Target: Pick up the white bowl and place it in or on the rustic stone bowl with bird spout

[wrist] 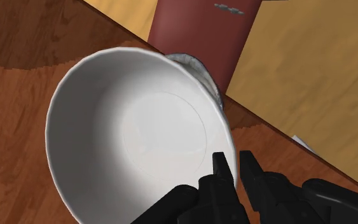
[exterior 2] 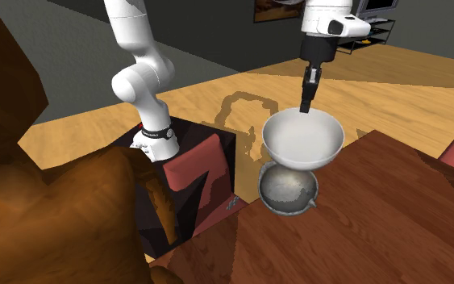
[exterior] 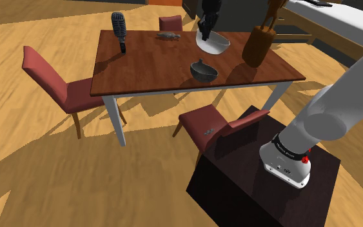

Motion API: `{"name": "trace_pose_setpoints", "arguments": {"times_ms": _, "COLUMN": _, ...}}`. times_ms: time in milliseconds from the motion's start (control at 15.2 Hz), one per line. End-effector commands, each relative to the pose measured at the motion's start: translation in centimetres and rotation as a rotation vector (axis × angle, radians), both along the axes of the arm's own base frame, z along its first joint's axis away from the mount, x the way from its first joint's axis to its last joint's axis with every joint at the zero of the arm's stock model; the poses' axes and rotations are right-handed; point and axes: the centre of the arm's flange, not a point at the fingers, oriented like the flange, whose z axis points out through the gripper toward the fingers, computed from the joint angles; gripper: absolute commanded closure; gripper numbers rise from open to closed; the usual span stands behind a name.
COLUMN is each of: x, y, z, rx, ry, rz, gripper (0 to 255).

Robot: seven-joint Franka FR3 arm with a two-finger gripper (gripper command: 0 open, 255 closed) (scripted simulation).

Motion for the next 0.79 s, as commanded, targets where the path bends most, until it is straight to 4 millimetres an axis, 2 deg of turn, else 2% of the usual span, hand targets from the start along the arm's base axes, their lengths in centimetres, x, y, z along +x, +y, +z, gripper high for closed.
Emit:
{"name": "trace_pose_setpoints", "arguments": {"times_ms": 0, "x": 0.1, "y": 0.2, "z": -0.9, "rx": 0.0, "ry": -0.001, "rz": -0.001, "gripper": 255}}
{"name": "trace_pose_setpoints", "arguments": {"times_ms": 726, "x": 0.1, "y": 0.2, "z": -6.7, "rx": 0.0, "ry": -0.001, "rz": -0.001, "gripper": 255}}
